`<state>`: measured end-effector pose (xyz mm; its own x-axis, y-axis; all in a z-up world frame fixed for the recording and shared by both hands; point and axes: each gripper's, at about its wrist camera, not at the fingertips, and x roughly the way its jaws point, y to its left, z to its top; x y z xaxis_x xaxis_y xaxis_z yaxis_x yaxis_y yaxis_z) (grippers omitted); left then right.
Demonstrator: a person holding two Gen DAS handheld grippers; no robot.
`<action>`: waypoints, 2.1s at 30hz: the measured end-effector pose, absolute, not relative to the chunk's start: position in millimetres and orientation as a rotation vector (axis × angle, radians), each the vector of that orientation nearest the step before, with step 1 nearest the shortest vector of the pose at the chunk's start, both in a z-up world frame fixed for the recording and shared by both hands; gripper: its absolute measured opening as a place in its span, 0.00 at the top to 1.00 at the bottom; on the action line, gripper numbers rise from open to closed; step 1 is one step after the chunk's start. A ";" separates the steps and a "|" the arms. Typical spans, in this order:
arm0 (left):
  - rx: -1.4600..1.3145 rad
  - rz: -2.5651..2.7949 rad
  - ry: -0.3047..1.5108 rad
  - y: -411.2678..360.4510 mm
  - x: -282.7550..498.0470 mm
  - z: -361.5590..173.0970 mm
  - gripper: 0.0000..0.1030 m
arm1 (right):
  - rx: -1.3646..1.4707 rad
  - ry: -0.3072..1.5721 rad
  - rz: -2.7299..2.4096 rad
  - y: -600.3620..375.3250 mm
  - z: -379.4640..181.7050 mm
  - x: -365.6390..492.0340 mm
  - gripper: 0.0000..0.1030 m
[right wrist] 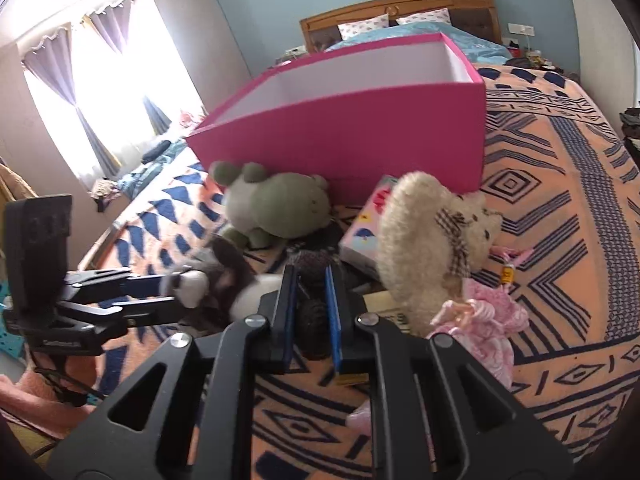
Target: Organize objects
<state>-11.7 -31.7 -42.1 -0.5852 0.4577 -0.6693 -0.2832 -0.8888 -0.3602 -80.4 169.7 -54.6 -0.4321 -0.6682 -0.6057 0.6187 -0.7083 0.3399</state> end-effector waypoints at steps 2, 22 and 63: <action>-1.112 2.459 -0.313 -32.5 -11.5 -38.5 0.62 | 0.930 -0.097 -2.139 169.7 -47.1 -77.7 0.86; -1.166 2.402 -0.327 -30.2 -18.0 -53.6 0.51 | 0.999 0.069 -2.181 163.6 -67.0 -77.7 0.77; -1.155 2.348 -0.501 -52.8 -71.5 -46.0 0.46 | 0.766 -0.016 -2.091 135.6 35.4 -140.5 0.79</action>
